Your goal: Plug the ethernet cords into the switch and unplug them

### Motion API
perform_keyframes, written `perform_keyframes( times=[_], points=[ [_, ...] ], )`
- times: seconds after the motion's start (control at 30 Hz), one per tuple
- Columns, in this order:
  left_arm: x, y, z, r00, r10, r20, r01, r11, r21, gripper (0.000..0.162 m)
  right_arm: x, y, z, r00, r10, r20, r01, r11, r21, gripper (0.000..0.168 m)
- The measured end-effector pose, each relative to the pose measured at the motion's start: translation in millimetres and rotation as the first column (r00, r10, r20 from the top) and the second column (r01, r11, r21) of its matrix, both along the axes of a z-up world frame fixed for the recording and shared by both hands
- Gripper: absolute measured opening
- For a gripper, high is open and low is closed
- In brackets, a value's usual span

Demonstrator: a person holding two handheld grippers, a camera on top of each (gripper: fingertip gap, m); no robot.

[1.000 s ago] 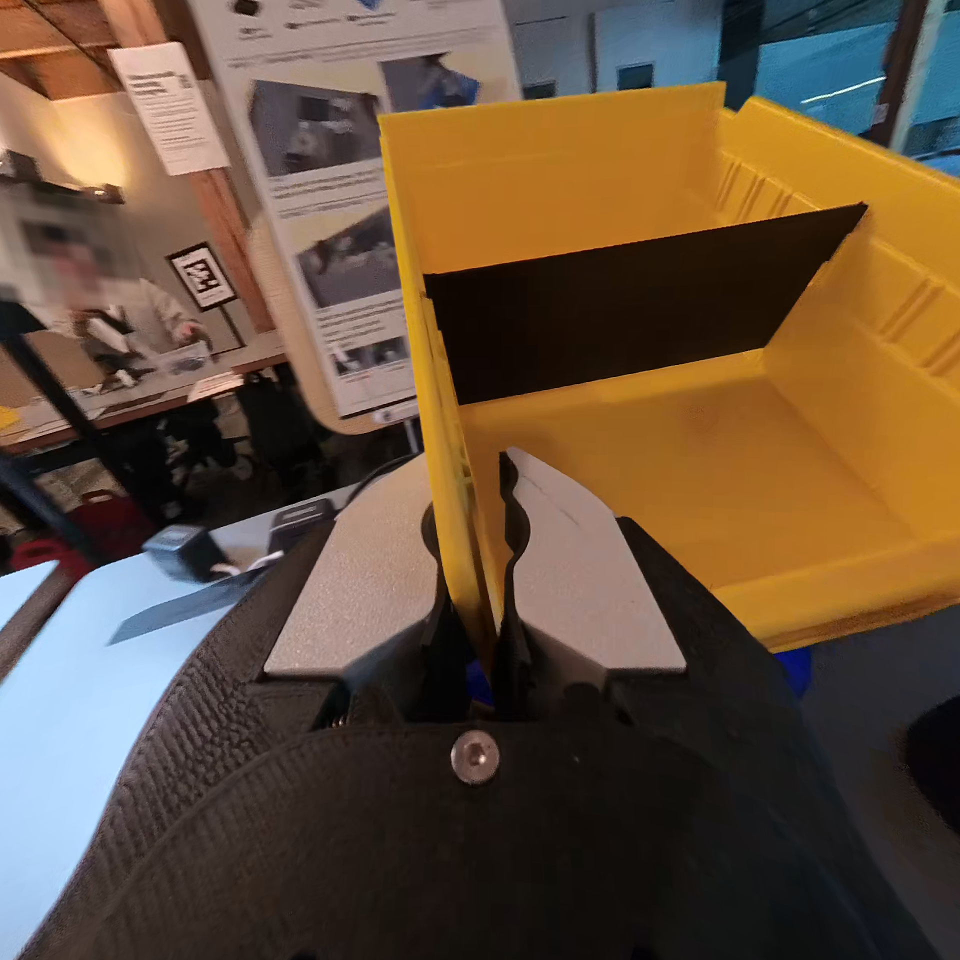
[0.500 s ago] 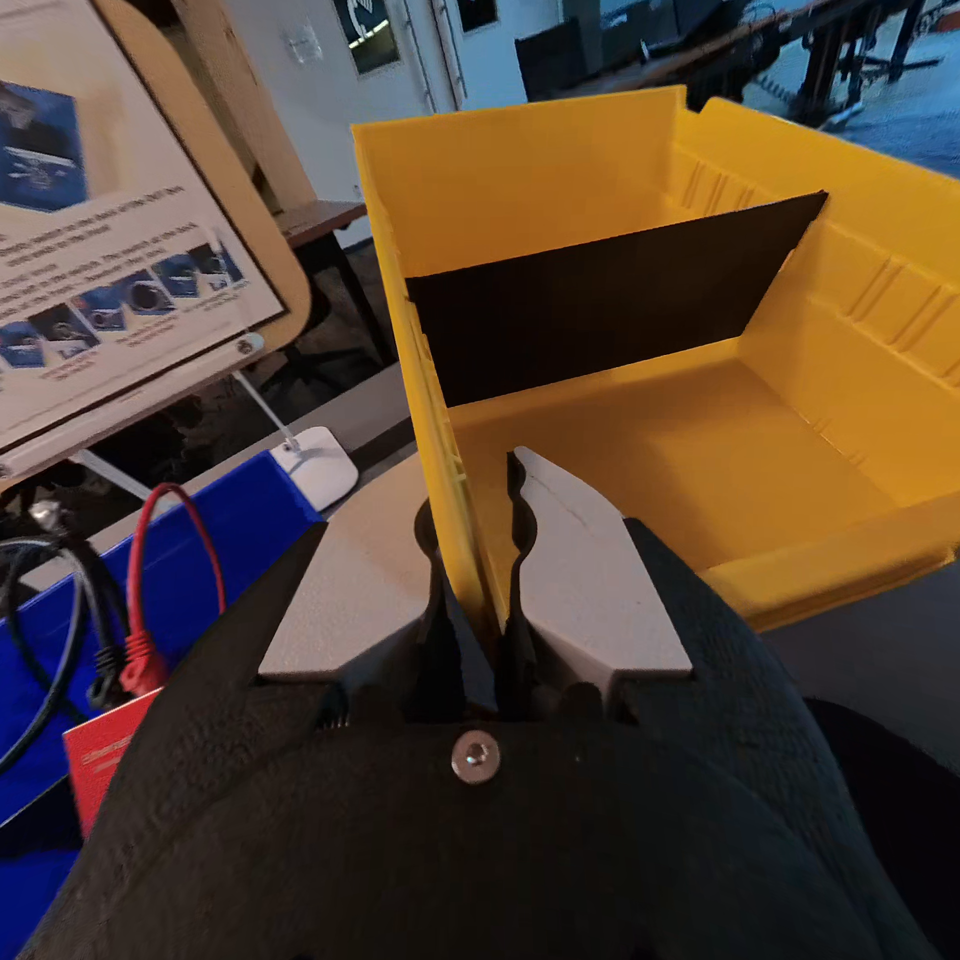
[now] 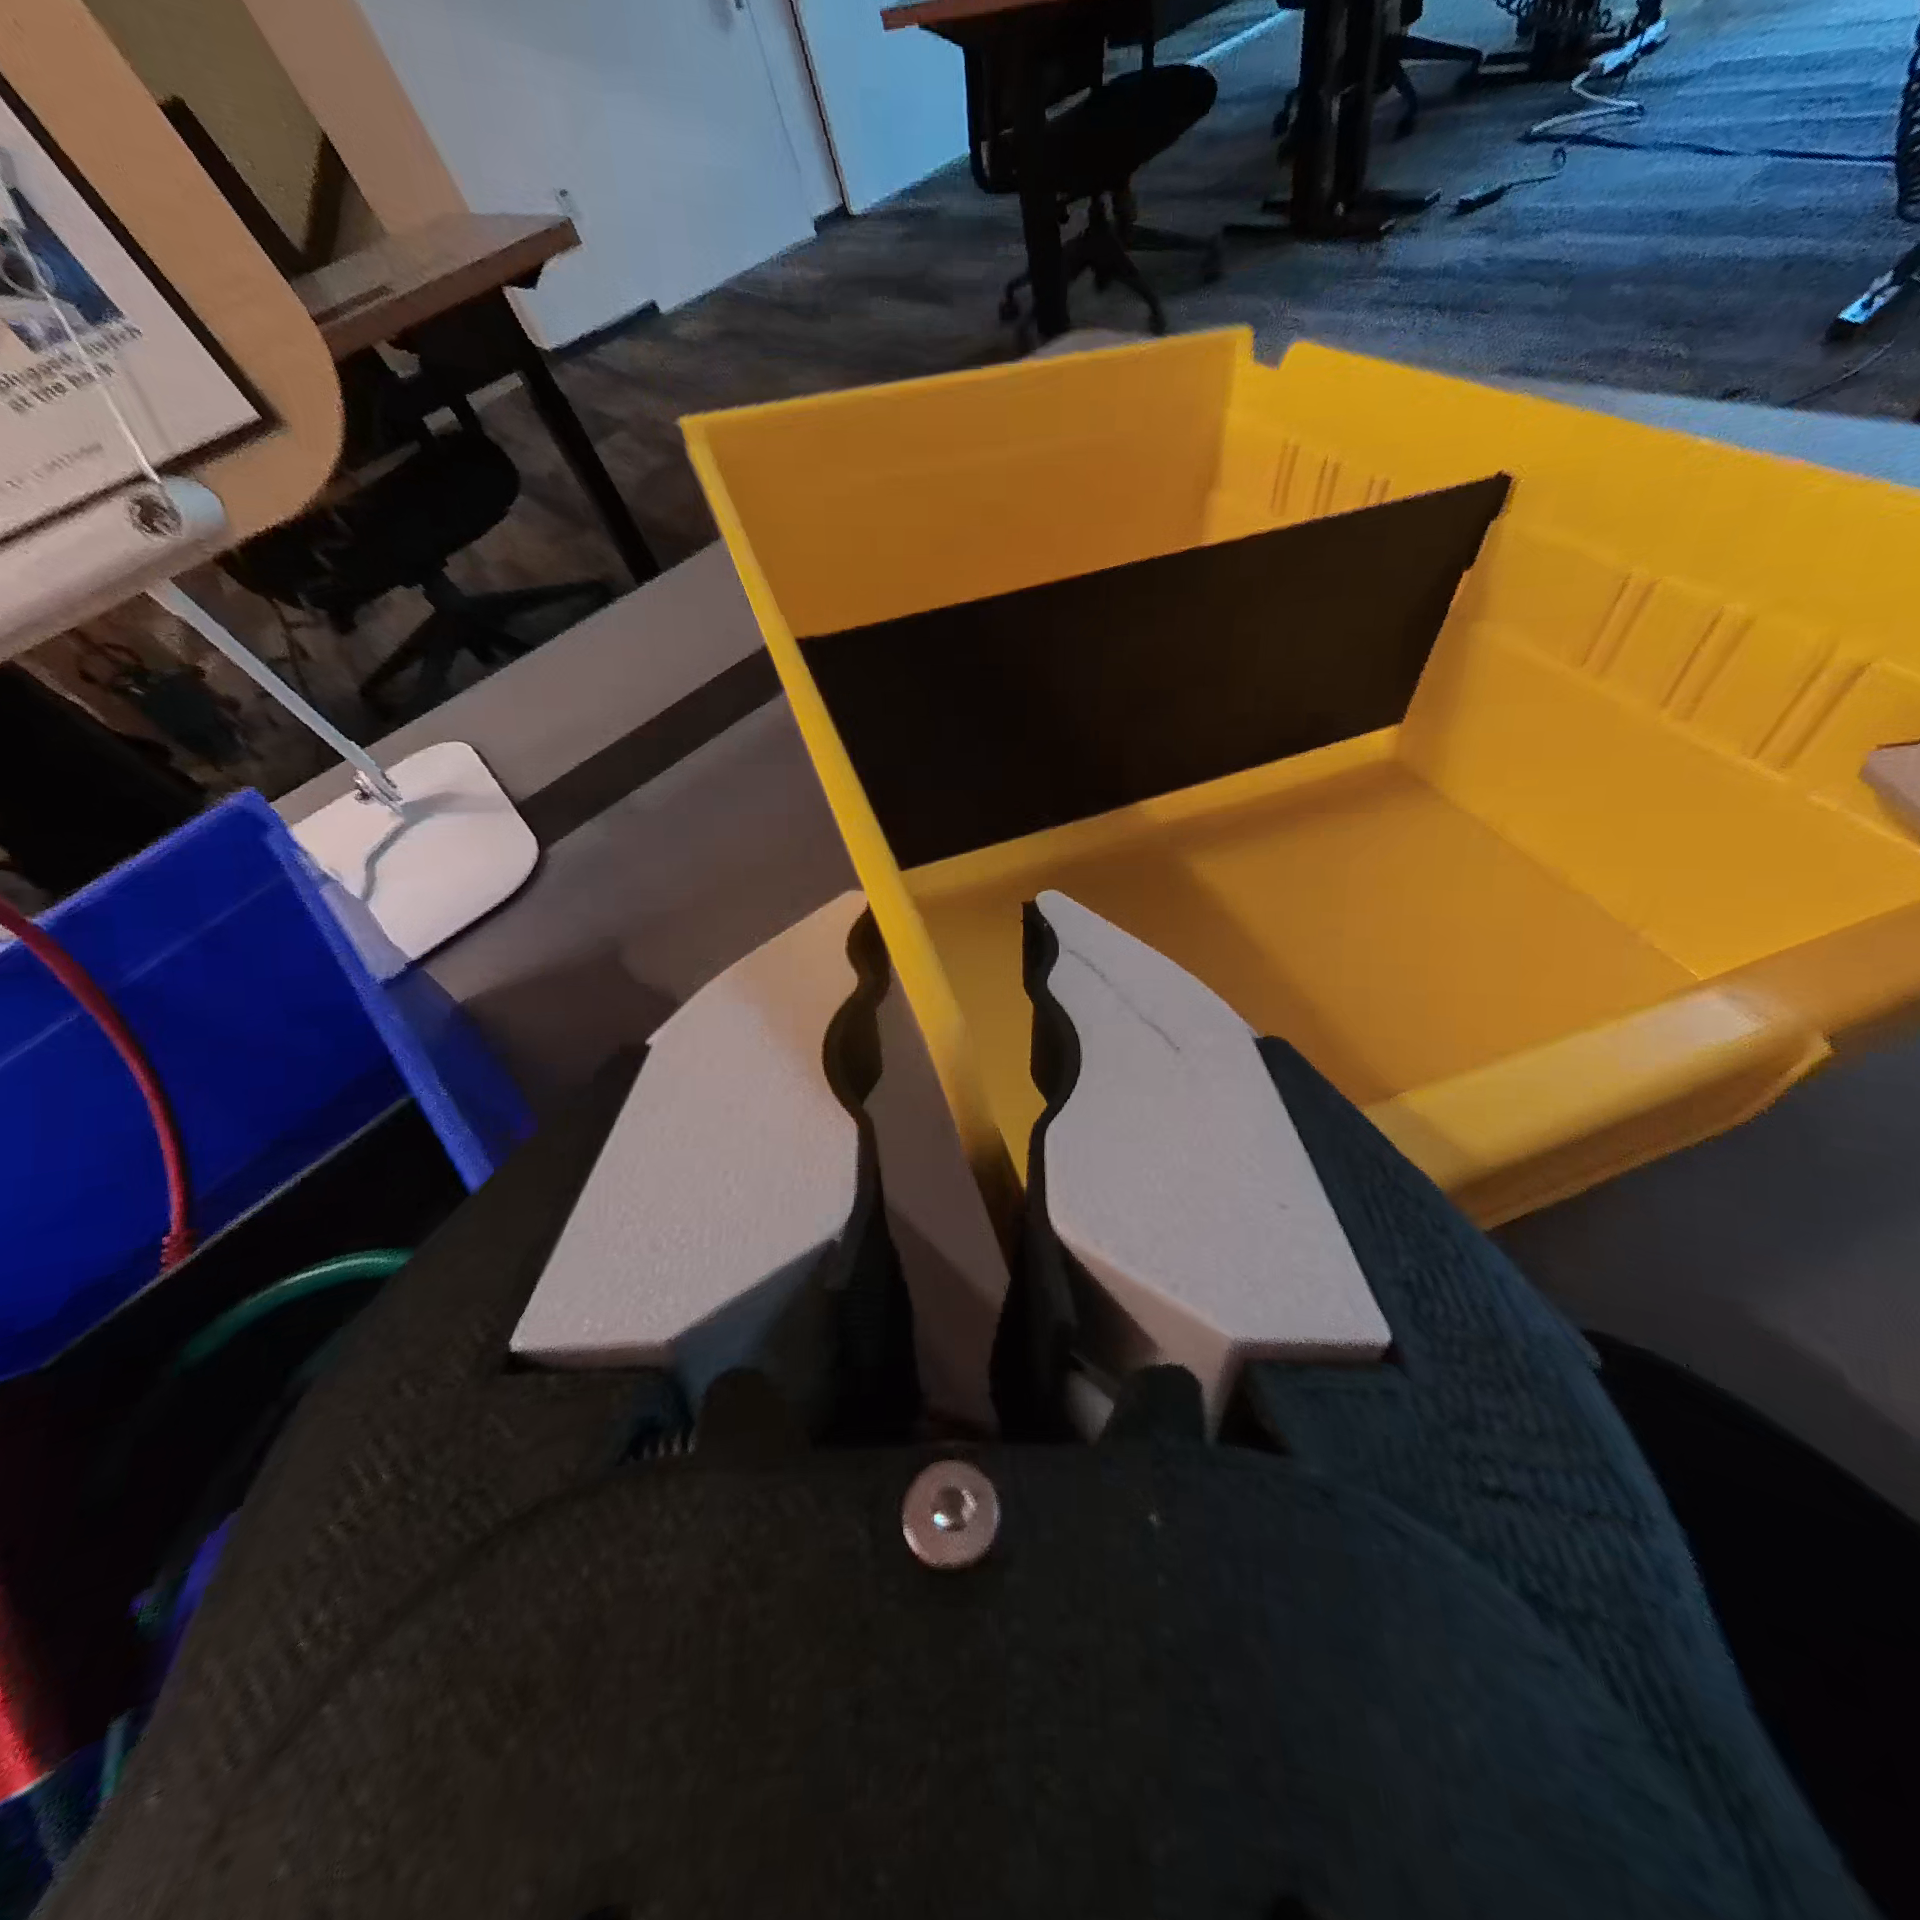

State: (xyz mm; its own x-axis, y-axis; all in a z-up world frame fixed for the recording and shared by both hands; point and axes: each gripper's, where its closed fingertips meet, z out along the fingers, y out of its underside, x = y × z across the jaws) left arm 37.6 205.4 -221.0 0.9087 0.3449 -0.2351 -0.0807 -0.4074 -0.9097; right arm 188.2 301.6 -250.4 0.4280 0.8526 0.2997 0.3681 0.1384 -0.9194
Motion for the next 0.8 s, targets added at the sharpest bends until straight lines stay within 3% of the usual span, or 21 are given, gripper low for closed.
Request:
perform_keyframes(
  times=[0.27, 0.4, 0.5, 0.57, 0.67, 0.73, 0.8],
  points=[
    [22.0, -3.2, -25.8, 0.993, -0.120, 0.013, 0.121, 0.984, -0.128, 0.037, 11.3, 12.6, -7.6, 1.000, -0.017, 0.006, 0.017, 0.999, -0.045, 0.013],
    [43.1, -20.5, -37.5, 0.970, -0.218, 0.110, 0.237, 0.950, -0.205, 0.044, 15.9, 14.6, -0.3, 1.000, -0.012, -0.009, 0.012, 0.999, -0.049, 0.026],
    [44.0, -39.4, -18.5, 0.965, -0.257, 0.047, 0.261, 0.950, -0.171, 0.045, 19.3, 12.8, 11.2, 1.000, -0.015, -0.024, 0.014, 0.999, -0.031, 0.031],
    [42.3, -57.2, -13.4, 0.956, -0.282, 0.077, 0.292, 0.933, -0.209, 0.051, 17.7, 6.1, 22.9, 0.999, 0.021, -0.045, -0.021, 1.000, 0.004, 0.033],
    [27.1, -96.6, -13.1, 0.954, -0.300, 0.028, 0.294, 0.909, -0.294, 0.051, 3.6, -28.2, 28.9, 0.971, 0.234, 0.047, -0.237, 0.970, 0.055, 0.043],
    [10.7, -127.2, -26.6, 0.957, -0.289, 0.006, 0.268, 0.881, -0.390, 0.051, -5.7, -61.0, 15.8, 0.886, 0.414, 0.210, -0.435, 0.898, 0.062, 0.049],
    [-8.0, -153.2, -44.9, 0.965, -0.263, -0.007, 0.227, 0.846, -0.483, 0.051, -8.7, -75.7, -7.9, 0.780, 0.476, 0.406, -0.540, 0.840, 0.051, 0.054]
  ],
)
